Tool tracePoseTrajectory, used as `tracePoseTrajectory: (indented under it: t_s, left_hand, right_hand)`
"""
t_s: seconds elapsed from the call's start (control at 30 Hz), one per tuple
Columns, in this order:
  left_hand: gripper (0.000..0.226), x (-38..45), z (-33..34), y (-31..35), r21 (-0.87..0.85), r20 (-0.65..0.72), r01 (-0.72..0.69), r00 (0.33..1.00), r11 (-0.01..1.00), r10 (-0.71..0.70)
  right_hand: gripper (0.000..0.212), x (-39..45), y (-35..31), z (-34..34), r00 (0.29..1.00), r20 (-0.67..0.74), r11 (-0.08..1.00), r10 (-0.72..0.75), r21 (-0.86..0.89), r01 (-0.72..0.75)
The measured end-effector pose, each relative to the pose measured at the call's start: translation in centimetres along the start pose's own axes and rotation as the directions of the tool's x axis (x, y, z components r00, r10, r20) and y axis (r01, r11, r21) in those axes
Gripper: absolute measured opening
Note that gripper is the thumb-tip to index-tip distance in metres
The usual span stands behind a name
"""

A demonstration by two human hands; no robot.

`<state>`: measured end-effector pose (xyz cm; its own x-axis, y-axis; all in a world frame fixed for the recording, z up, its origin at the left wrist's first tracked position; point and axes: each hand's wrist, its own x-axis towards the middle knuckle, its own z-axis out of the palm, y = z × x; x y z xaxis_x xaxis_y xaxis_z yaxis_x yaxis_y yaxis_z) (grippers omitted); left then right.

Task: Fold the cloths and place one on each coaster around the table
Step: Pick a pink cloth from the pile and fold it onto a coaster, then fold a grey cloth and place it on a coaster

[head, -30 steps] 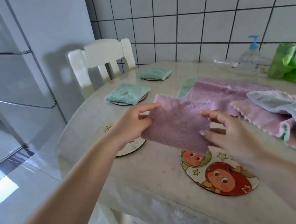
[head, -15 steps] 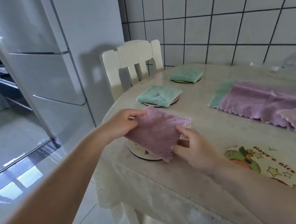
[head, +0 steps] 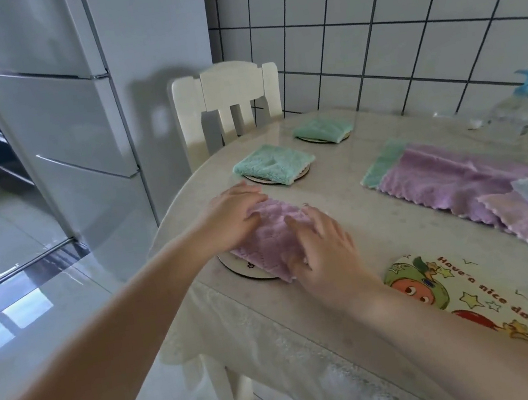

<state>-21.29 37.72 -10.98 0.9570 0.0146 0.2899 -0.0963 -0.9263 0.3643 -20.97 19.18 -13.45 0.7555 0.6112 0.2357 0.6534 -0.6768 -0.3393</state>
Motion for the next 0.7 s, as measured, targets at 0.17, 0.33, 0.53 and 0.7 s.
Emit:
tracePoseTrajectory:
  t_s: [0.17, 0.33, 0.53, 0.7]
  left_hand:
    - [0.056, -0.3, 3.0, -0.5, 0.224, 0.221, 0.06, 0.969, 0.973, -0.11]
    - [0.059, -0.5, 3.2, -0.1, 0.293, 0.245, 0.077, 0.957, 0.953, -0.153]
    - [0.046, 0.0, 2.6, 3.4, 0.189, 0.078, 0.071, 0.993, 0.979, -0.087]
    - [0.045, 0.7, 4.5, 11.7, 0.008, 0.082, -0.045, 0.996, 0.999, 0.044]
  right_hand:
    - [0.068, -0.2, 1.0, 1.2, 0.96, 0.271, 0.983, 0.071, -0.181, -0.022]
    - [0.075, -0.9, 1.5, 0.5, 0.946, 0.317, 0.979, 0.071, -0.206, -0.005]
    - [0.074, -3.2, 3.3, -1.8, 0.991, 0.128, 0.999, 0.041, 0.007, -0.042]
    - [0.065, -6.2, 8.5, -5.5, 0.992, -0.032, 0.992, 0.122, 0.038, -0.121]
